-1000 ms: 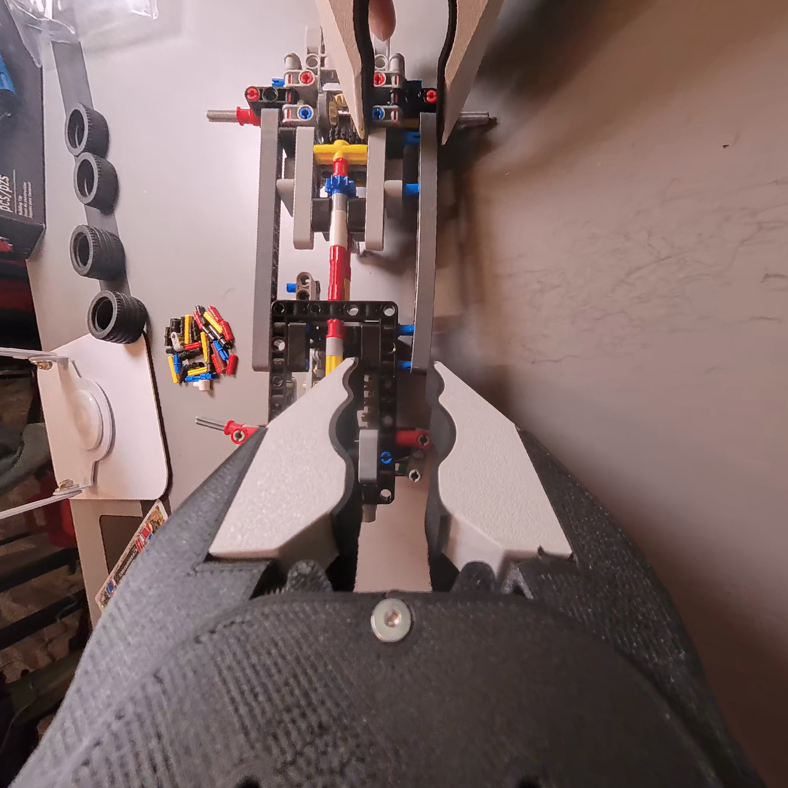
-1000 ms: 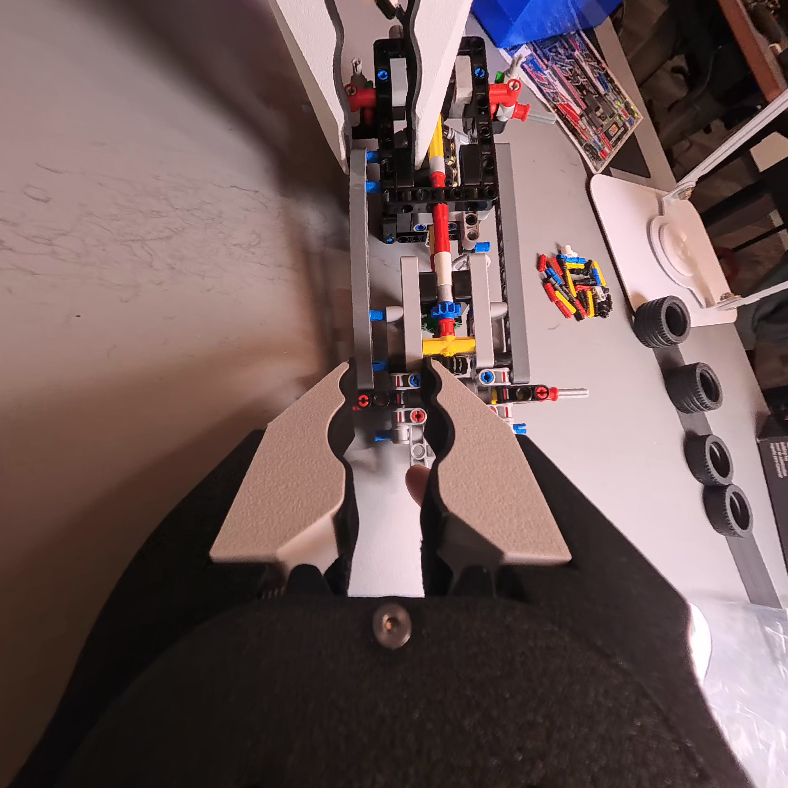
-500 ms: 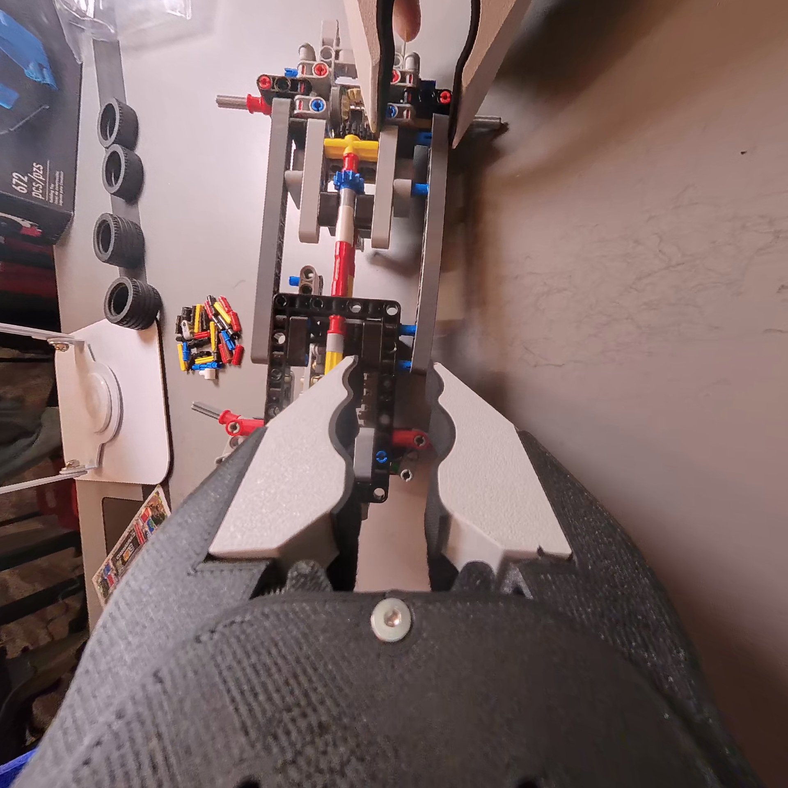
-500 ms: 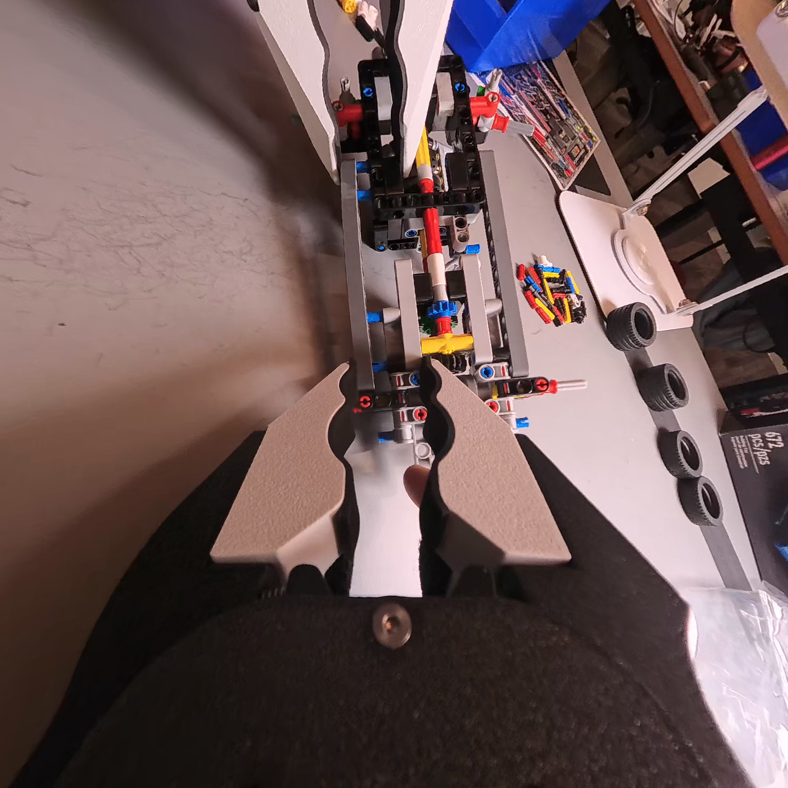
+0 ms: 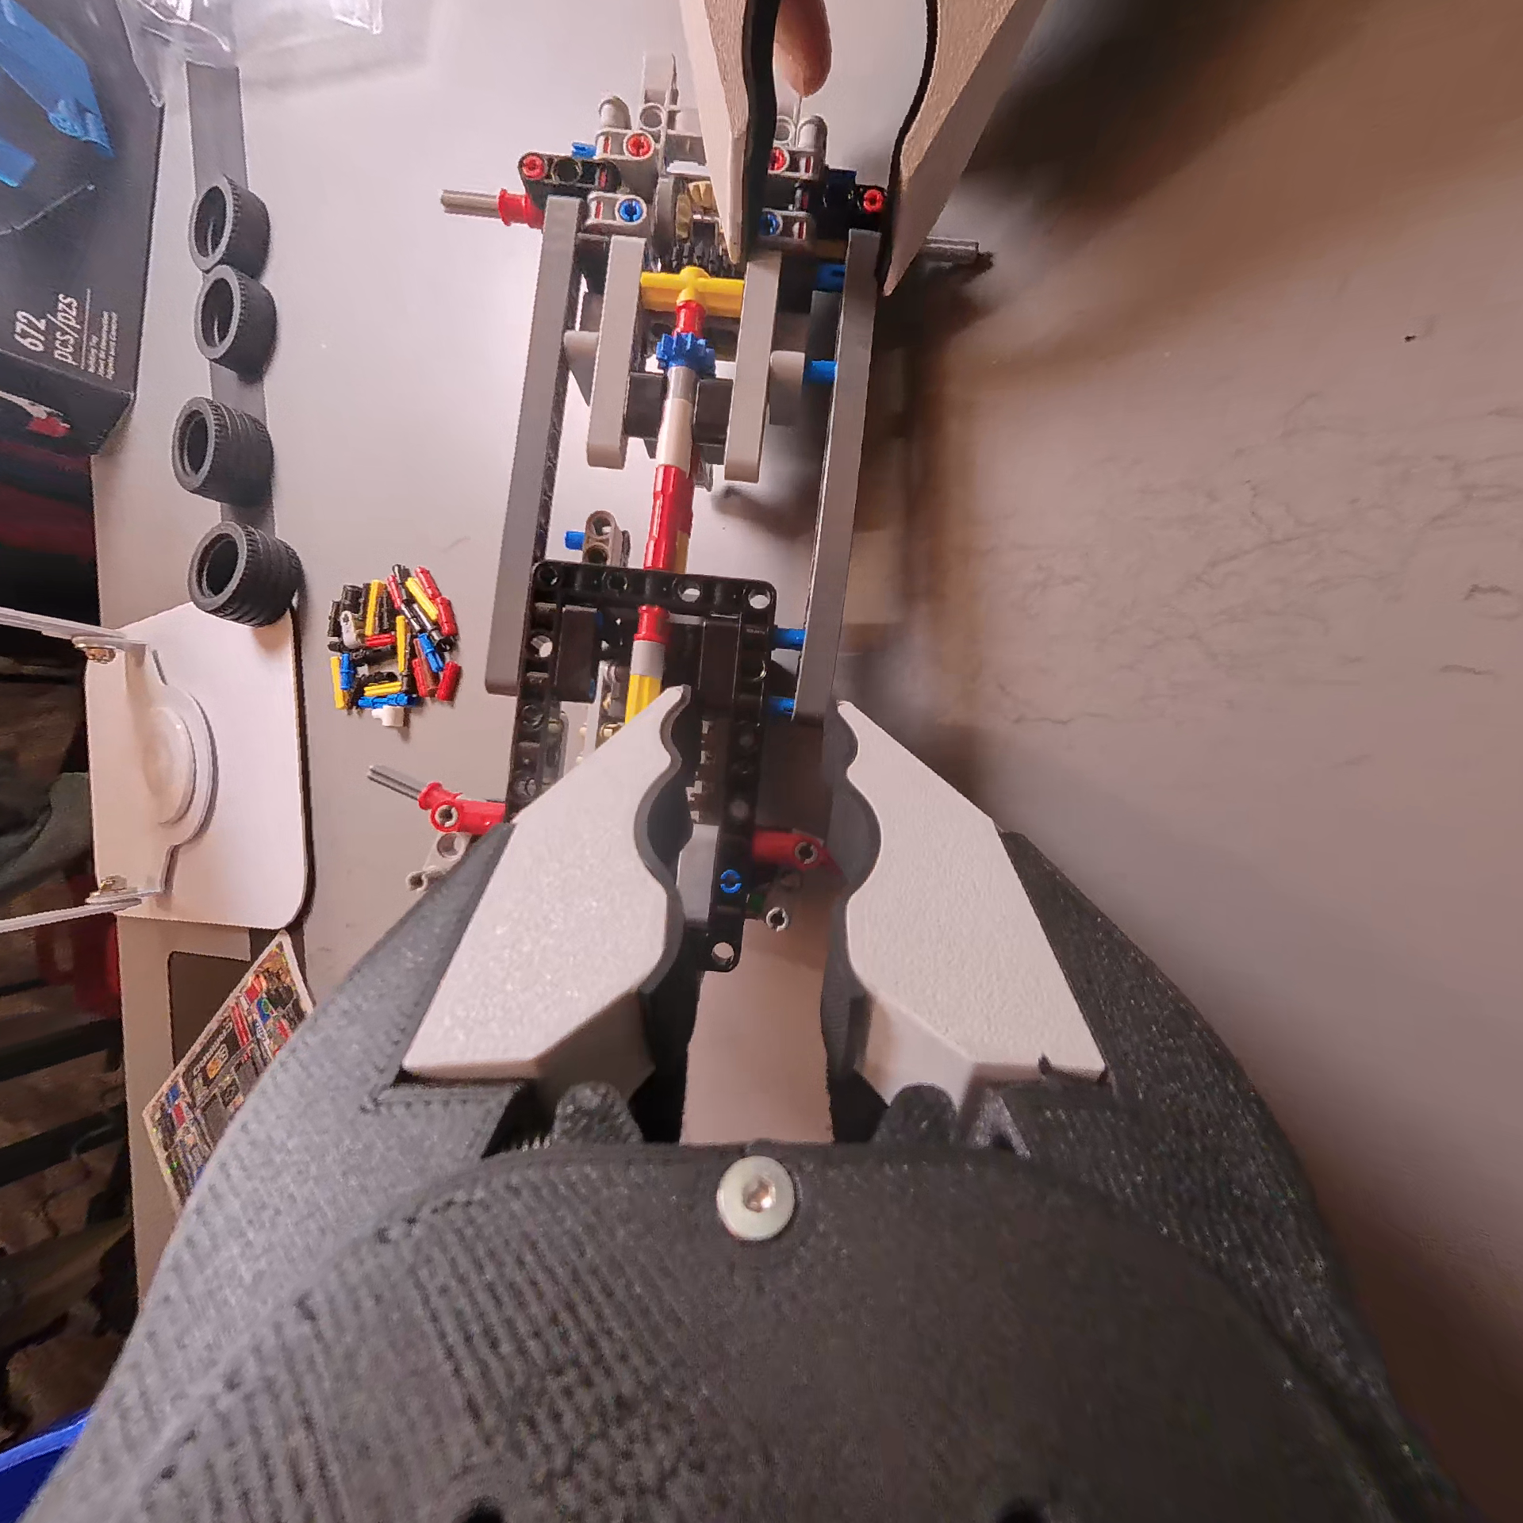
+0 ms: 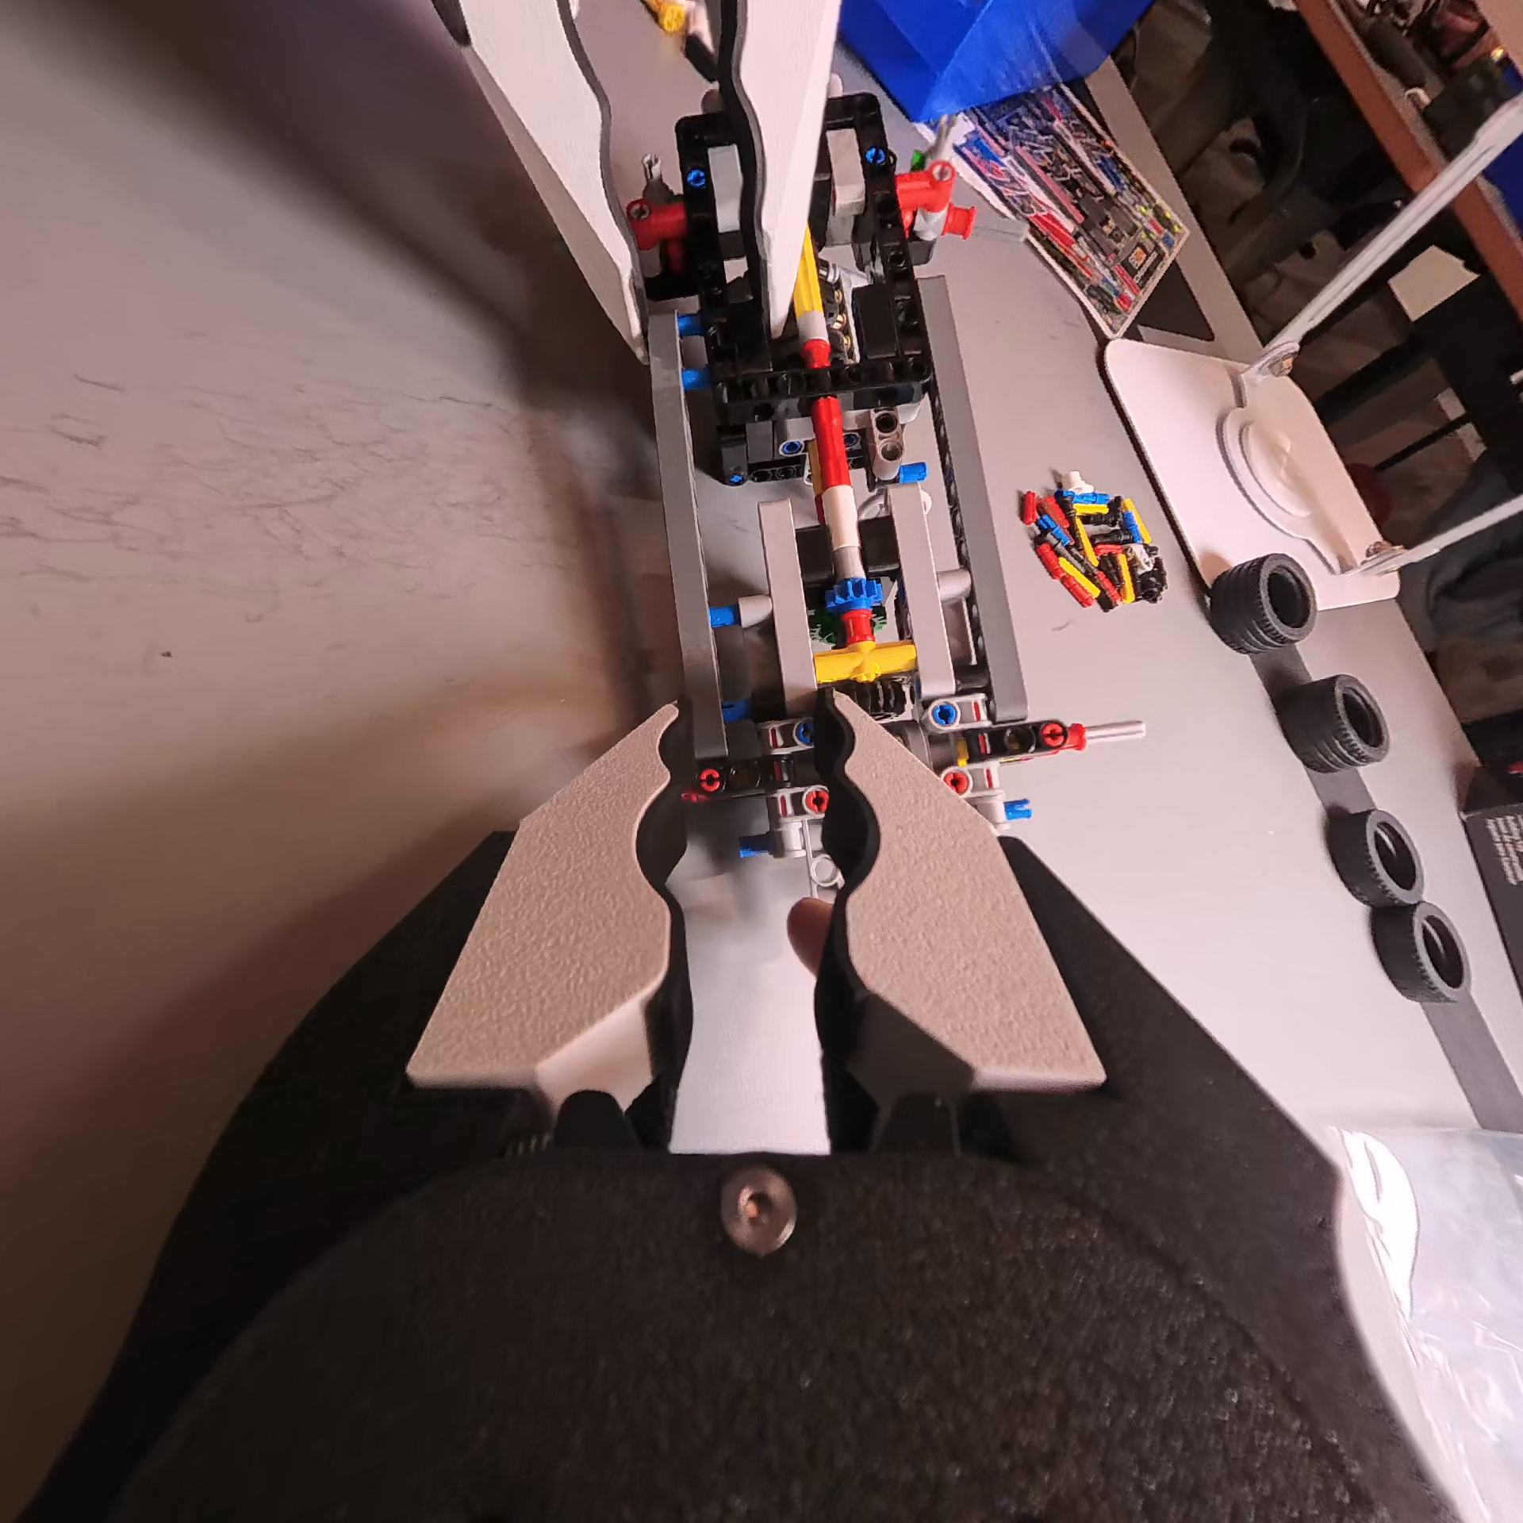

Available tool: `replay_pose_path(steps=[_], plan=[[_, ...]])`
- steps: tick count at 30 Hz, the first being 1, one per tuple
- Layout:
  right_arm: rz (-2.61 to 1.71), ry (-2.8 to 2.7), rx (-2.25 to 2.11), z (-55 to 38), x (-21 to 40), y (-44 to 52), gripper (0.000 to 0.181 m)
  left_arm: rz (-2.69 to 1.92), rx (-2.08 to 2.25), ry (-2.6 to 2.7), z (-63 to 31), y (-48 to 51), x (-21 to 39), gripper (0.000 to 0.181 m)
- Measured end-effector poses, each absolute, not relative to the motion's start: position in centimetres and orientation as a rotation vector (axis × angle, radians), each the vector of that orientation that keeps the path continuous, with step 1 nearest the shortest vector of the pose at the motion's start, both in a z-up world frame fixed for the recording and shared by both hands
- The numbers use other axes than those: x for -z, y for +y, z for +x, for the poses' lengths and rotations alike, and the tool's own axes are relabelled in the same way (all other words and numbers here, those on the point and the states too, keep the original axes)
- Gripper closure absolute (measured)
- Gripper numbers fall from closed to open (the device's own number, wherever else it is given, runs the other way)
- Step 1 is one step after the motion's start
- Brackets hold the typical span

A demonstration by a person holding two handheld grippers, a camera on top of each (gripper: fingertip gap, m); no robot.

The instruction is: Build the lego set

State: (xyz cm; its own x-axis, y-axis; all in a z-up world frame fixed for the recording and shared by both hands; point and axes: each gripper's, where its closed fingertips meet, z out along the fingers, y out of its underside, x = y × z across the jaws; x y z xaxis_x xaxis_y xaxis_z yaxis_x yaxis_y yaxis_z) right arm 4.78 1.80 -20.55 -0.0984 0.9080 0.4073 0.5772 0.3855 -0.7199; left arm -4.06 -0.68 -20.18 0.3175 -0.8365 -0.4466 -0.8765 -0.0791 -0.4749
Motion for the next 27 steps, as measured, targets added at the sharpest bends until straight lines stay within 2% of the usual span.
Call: replay_pose_path(steps=[13,27], plan=[[-1.190,-1.794,-0.337,4.40,20.73,2.03,0.153,-1.917,-0.083,1.527,-4.00,-1.02,20.09,0.153],[-1.252,-1.774,-0.452,4.44,20.62,2.00,0.155,-1.933,-0.056,1.506,-3.94,-1.09,20.06,0.152]])
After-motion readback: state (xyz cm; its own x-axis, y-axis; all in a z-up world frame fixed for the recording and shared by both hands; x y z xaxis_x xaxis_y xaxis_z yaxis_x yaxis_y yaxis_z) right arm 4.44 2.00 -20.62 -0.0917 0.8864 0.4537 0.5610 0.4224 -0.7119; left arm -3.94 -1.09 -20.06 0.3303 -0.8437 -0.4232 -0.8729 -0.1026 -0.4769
